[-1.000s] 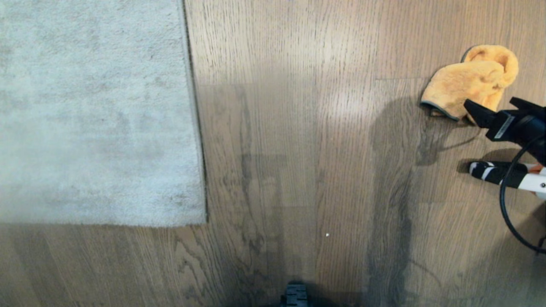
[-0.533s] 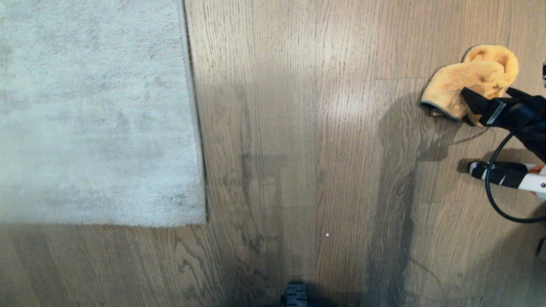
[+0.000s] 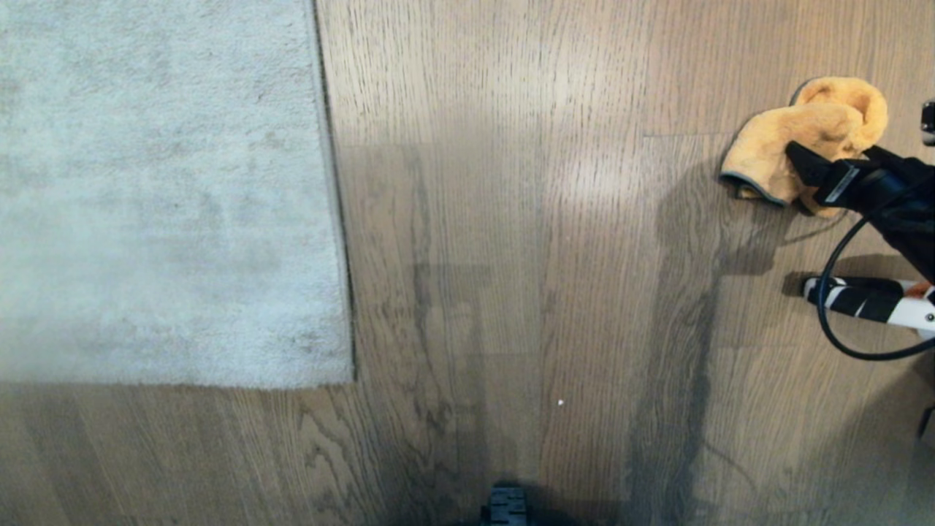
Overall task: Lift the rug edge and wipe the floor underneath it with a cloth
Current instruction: Pick up the rag
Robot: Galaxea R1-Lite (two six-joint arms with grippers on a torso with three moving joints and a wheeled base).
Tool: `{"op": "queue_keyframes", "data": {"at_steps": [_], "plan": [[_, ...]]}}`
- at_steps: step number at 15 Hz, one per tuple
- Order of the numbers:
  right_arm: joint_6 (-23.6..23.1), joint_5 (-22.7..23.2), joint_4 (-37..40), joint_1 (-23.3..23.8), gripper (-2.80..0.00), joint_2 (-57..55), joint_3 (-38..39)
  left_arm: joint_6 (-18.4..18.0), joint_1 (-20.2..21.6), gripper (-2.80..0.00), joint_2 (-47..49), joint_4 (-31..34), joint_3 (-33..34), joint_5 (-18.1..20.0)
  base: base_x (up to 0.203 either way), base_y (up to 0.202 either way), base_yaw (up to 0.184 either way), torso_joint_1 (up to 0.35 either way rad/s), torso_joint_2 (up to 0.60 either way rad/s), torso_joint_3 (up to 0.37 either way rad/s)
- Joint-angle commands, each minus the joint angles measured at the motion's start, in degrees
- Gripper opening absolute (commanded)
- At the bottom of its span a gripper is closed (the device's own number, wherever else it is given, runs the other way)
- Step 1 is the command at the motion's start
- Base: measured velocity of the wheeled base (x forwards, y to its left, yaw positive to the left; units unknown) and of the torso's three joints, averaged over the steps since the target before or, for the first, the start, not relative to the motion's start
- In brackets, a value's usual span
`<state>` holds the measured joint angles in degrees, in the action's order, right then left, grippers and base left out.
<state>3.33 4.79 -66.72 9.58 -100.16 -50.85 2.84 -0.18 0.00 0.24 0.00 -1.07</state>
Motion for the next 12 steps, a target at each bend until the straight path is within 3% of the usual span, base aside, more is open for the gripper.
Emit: {"op": "queue_keyframes", "data": {"at_steps": [1,9,10,11,12], "plan": [[0.0,0.0,-1.0,0.0,0.00,-1.1,0.0,0.1,0.0,-2.80,0.0,0.0,0.0,-0.1,0.000,0.000,0.000,0.000,0.00,0.000],[0.0,0.2,-1.3,0.0,0.00,-2.8,-1.1,0.1,0.0,-2.80,0.0,0.0,0.0,-0.1,0.000,0.000,0.000,0.000,0.00,0.000],[0.0,0.2,-1.3,0.0,-1.53,-2.8,-1.2,0.1,0.0,-2.80,0.0,0.0,0.0,0.0,0.000,0.000,0.000,0.000,0.00,0.000],[0.0,0.2,-1.3,0.0,-2.80,-2.8,-1.2,0.1,0.0,-2.80,0.0,0.0,0.0,-0.1,0.000,0.000,0.000,0.000,0.00,0.000],[0.0,0.2,-1.3,0.0,-2.80,-2.8,-1.2,0.1,0.0,-2.80,0.0,0.0,0.0,-0.1,0.000,0.000,0.000,0.000,0.00,0.000]]}}
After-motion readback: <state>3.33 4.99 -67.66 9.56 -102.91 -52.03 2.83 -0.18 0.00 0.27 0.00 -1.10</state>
